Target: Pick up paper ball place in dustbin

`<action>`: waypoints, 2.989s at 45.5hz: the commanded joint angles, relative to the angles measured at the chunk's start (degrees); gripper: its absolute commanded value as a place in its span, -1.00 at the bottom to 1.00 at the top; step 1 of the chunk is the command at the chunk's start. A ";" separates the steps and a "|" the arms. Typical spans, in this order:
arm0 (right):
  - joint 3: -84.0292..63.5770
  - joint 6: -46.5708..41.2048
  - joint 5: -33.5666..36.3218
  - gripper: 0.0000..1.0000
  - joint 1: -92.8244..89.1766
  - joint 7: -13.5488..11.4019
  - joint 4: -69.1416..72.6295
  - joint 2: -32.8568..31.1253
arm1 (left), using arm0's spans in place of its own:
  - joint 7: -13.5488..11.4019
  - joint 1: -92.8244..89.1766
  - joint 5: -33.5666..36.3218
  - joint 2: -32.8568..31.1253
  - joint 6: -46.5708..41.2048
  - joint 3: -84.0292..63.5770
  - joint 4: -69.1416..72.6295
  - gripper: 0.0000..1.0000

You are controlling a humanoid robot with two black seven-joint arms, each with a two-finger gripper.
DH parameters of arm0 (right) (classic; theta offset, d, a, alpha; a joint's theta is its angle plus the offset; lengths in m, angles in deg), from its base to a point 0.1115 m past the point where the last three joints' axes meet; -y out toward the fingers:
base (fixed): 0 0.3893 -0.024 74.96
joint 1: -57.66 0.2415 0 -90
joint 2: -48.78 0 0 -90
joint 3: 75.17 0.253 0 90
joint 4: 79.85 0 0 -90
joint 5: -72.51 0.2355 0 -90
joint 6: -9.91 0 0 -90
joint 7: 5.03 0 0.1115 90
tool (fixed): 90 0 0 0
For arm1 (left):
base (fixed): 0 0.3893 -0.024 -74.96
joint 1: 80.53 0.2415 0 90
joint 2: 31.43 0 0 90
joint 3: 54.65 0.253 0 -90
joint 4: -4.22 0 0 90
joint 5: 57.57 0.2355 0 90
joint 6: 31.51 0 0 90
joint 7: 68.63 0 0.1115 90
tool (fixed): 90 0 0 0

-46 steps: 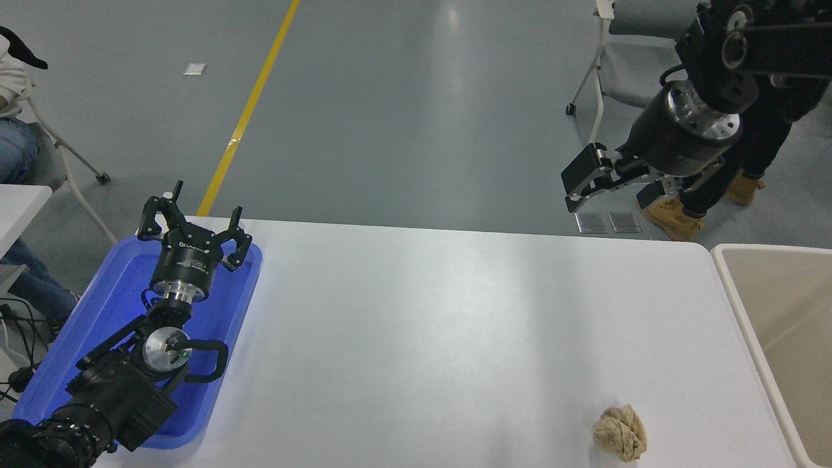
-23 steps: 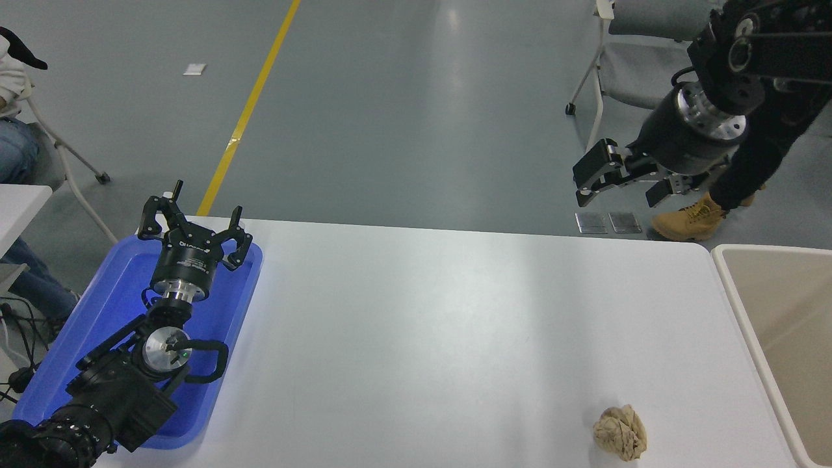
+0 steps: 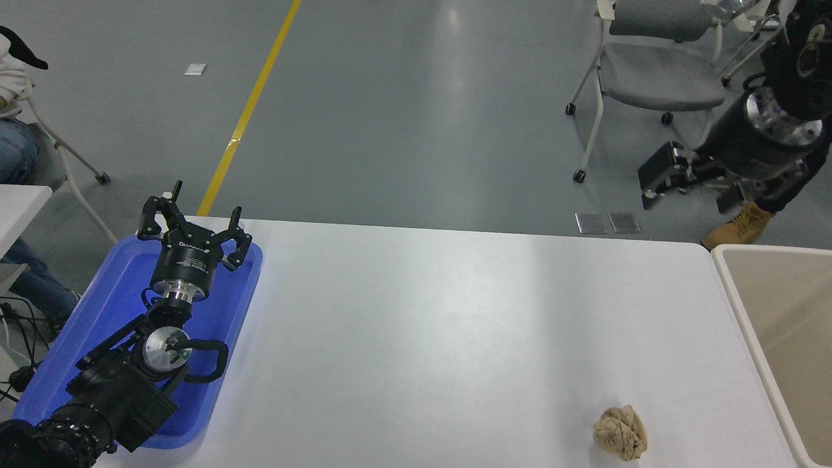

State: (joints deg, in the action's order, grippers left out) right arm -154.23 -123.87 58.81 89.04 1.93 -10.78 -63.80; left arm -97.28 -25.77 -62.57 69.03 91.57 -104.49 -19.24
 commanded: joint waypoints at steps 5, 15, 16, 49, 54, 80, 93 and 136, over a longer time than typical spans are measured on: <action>0.56 10.02 -1.16 1.00 -9.23 -0.01 5.73 -2.03 | 0.00 0.00 0.00 0.00 -0.03 0.00 0.00 1.00; 4.96 16.53 -1.25 1.00 -17.84 -0.01 6.00 -2.64 | 0.00 0.00 0.00 0.00 -0.03 0.00 0.00 1.00; 5.40 17.05 -1.25 1.00 -18.55 -0.01 6.00 -2.64 | 0.00 0.00 0.00 0.00 -0.03 0.00 0.00 1.00; 15.51 23.03 -7.40 1.00 -35.07 0.52 5.29 -2.64 | 0.00 0.00 0.00 0.00 -0.03 0.00 0.00 1.00; 16.30 23.91 -7.66 1.00 -36.48 0.43 5.21 -2.55 | 0.00 0.00 0.00 0.00 -0.03 0.00 0.00 1.00; 21.31 26.55 -7.75 1.00 -45.71 0.43 1.16 -2.20 | 0.00 0.00 0.00 0.00 -0.02 0.00 0.00 1.00; 22.02 27.52 -7.75 1.00 -48.34 0.43 -0.59 -2.11 | 0.00 0.00 0.00 0.00 -0.03 0.00 0.00 1.00; 18.06 33.50 -20.23 -1.00 -37.81 0.87 5.46 -4.05 | 0.00 0.00 0.00 0.00 0.06 0.00 0.00 1.00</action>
State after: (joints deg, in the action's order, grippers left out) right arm -134.29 -90.27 40.49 43.56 2.60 -9.98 -66.00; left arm -97.28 -25.78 -62.58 69.03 91.57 -104.49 -19.24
